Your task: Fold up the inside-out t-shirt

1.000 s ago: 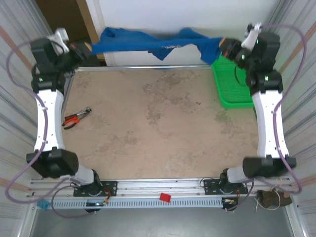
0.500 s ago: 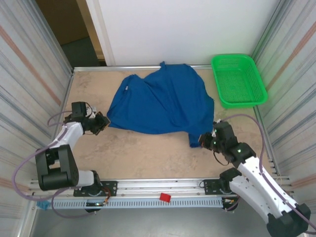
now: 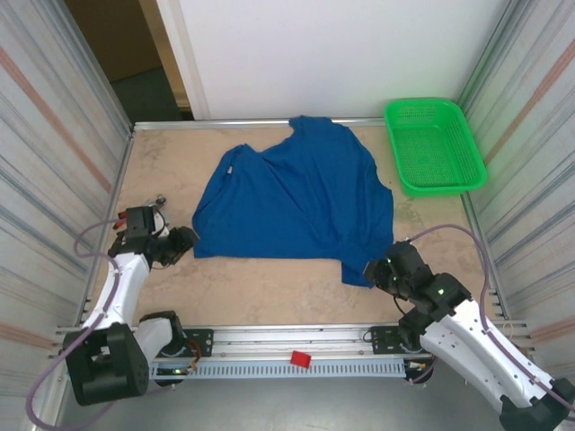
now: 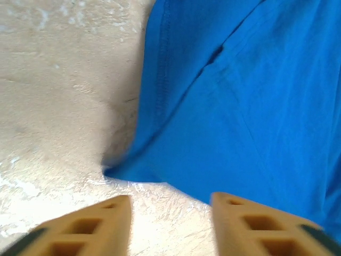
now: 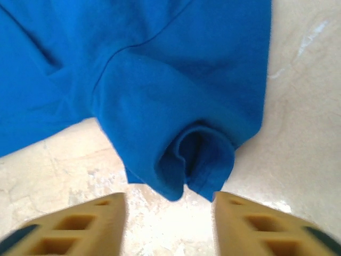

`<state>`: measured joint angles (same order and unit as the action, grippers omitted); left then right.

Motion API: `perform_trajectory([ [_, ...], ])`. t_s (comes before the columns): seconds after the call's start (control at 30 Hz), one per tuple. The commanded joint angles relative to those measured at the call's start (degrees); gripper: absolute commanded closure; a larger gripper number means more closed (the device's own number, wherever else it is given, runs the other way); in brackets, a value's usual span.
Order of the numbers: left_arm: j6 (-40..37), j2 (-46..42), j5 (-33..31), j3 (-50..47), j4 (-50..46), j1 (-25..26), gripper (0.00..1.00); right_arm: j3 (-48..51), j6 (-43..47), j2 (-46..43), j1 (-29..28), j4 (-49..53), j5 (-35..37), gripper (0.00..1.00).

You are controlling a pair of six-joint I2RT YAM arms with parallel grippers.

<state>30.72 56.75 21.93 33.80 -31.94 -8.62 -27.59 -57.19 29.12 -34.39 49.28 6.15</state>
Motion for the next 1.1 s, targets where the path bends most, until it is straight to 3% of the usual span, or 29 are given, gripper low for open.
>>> perform_trajectory([
  [0.0, -0.06, -2.99, -1.6, 1.77, -3.98, -0.15, 0.47, -8.05, 0.83, -0.76, -0.03, 3.88, 7.36, 0.45],
  [0.17, -1.33, 1.25, -0.86, 11.64, -3.52, 0.76, 0.44, -16.75, 10.16, 7.46, 8.25, 3.58, 8.91, 0.38],
  [0.3, -3.2, 10.12, -1.71, 19.21, -2.97, 5.1, 0.44, -14.08, 13.26, 12.45, 18.93, -2.66, -2.29, 0.39],
  [0.37, -3.06, 13.11, -2.37, 20.51, -1.69, 8.64, 0.44, -11.28, 12.01, 12.76, 20.41, -3.83, -5.92, 0.4],
  [0.63, 3.6, 20.97, -4.14, 13.02, 9.15, 22.47, 0.44, 2.13, 0.23, 2.41, 17.08, -1.36, -9.71, 0.4],
  [0.77, 5.56, 23.84, -4.97, 10.78, 12.9, 23.52, 0.44, 5.94, -4.4, 1.42, 11.86, -3.78, -9.92, 0.46],
  [0.93, 6.14, 26.88, -5.42, 10.69, 14.22, 23.56, 0.43, 7.39, -6.37, 6.49, 5.65, -7.88, -5.23, 0.52],
  [1.03, 6.79, 28.0, -6.34, 10.08, 14.86, 23.52, 0.43, 7.66, -5.75, 10.42, 4.97, -10.61, -4.08, 0.67],
  [1.07, 7.1, 28.31, -6.57, 9.74, 15.16, 23.39, 0.43, 7.51, -5.43, 11.42, 4.95, -11.02, -3.75, 0.77],
])
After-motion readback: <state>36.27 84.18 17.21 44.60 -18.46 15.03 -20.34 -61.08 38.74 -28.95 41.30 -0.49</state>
